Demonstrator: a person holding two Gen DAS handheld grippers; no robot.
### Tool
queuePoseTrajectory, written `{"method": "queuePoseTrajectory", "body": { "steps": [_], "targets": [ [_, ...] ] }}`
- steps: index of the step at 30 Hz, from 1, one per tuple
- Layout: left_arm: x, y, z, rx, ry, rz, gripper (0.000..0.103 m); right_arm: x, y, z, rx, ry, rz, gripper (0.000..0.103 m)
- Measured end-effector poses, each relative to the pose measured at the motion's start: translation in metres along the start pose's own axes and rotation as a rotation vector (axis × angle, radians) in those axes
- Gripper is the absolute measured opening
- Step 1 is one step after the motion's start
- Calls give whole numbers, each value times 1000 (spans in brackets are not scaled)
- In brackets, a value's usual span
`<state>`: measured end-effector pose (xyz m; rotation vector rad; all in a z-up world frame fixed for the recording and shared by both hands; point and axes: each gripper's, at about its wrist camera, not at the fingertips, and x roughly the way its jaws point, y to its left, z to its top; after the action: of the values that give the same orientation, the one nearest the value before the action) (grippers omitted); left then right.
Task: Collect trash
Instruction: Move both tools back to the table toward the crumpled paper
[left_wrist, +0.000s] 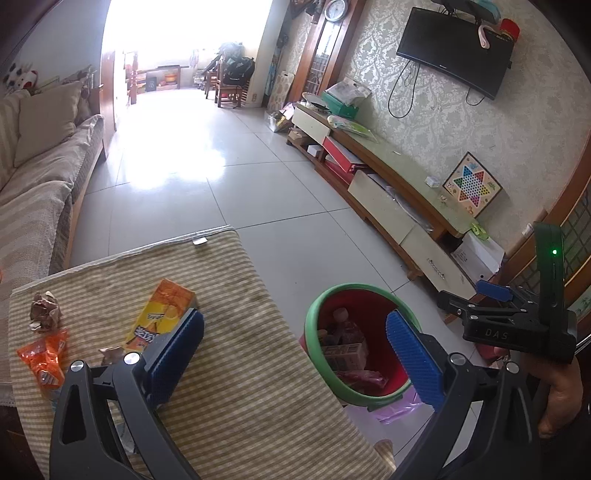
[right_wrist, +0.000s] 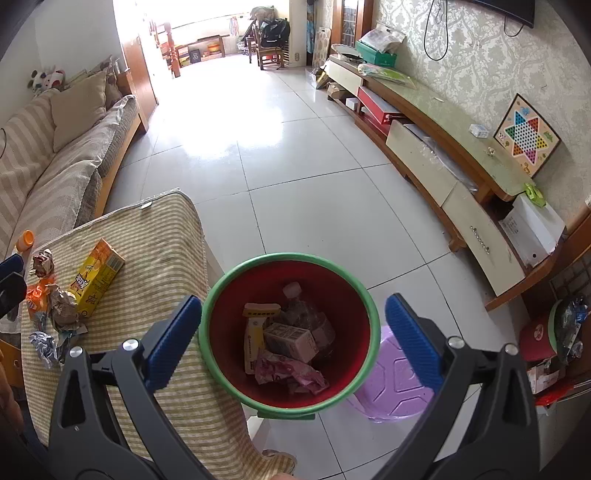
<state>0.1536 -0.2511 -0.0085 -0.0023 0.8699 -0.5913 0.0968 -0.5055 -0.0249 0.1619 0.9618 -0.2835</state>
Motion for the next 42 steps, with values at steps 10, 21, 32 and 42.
{"method": "queuePoseTrajectory", "body": {
  "steps": [10, 21, 32, 42],
  "targets": [
    [-50, 69, -23, -89, -36, 91, 95, 5, 67, 5, -105, 15, 60, 98],
    [-95, 144, -54, -182, -57, 168, 95, 4, 151, 6, -234, 16, 128, 98],
    [-108, 198, -105, -280, -14, 217, 95, 13, 214, -14, -247, 35, 288, 98],
    [-62, 207, -151, -300, 113, 181, 95, 22, 275, -28, -357, 51, 361, 98]
  ]
}}
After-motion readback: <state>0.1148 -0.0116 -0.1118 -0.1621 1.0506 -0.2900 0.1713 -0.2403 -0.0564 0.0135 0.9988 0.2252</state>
